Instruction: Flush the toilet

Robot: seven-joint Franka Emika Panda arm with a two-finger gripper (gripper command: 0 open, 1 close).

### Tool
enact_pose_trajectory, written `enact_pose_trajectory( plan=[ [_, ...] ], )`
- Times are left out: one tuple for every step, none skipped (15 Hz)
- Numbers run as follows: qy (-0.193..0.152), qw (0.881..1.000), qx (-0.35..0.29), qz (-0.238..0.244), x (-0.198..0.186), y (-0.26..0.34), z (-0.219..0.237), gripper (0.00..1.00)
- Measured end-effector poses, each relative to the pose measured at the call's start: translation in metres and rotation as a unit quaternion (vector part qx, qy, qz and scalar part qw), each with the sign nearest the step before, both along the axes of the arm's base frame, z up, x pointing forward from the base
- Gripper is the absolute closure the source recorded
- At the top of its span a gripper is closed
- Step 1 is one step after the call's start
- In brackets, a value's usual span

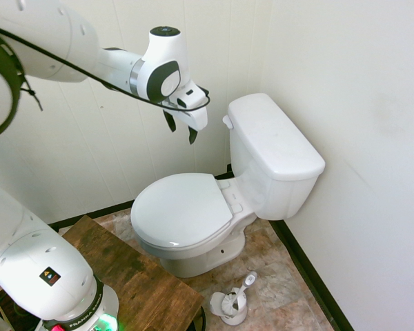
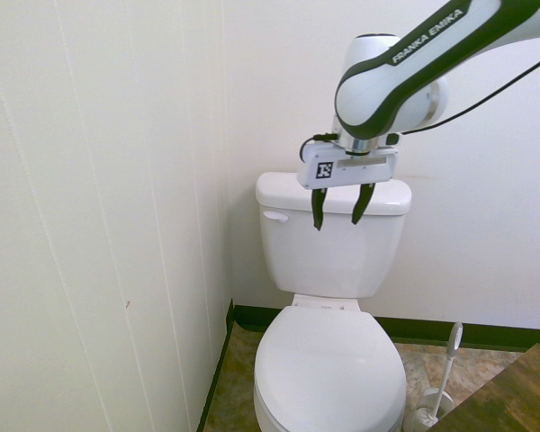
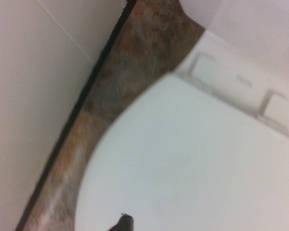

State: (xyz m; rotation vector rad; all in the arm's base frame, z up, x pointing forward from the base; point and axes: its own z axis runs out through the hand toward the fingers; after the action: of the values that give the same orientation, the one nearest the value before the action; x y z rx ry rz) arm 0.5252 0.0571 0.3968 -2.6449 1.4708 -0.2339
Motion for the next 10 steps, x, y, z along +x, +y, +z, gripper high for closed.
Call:
enact_pose_trajectory(
  plan=[
    [-0.010,1.000,0.001,-0.014,0.019,0.008,-0.002,0.00],
    [-0.017,0.999,0.003,-0.026,0.037,0.014,-0.003,0.00],
    [-0.025,0.999,0.007,-0.038,0.055,0.019,-0.004,1.00],
    [-0.032,0.998,0.012,-0.050,0.071,0.022,-0.002,1.00],
    [-0.038,0.997,0.015,-0.065,0.086,0.023,-0.002,1.00],
    [-0.044,0.995,0.013,-0.084,0.101,0.023,-0.003,1.00],
    [-0.052,0.993,0.011,-0.105,0.115,0.023,-0.007,1.00],
    [-0.058,0.991,0.010,-0.122,0.127,0.021,-0.014,1.00],
    [-0.060,0.989,0.010,-0.134,0.138,0.018,-0.021,1.00],
    [-0.063,0.987,0.010,-0.144,0.146,0.015,-0.028,1.00]
  ],
)
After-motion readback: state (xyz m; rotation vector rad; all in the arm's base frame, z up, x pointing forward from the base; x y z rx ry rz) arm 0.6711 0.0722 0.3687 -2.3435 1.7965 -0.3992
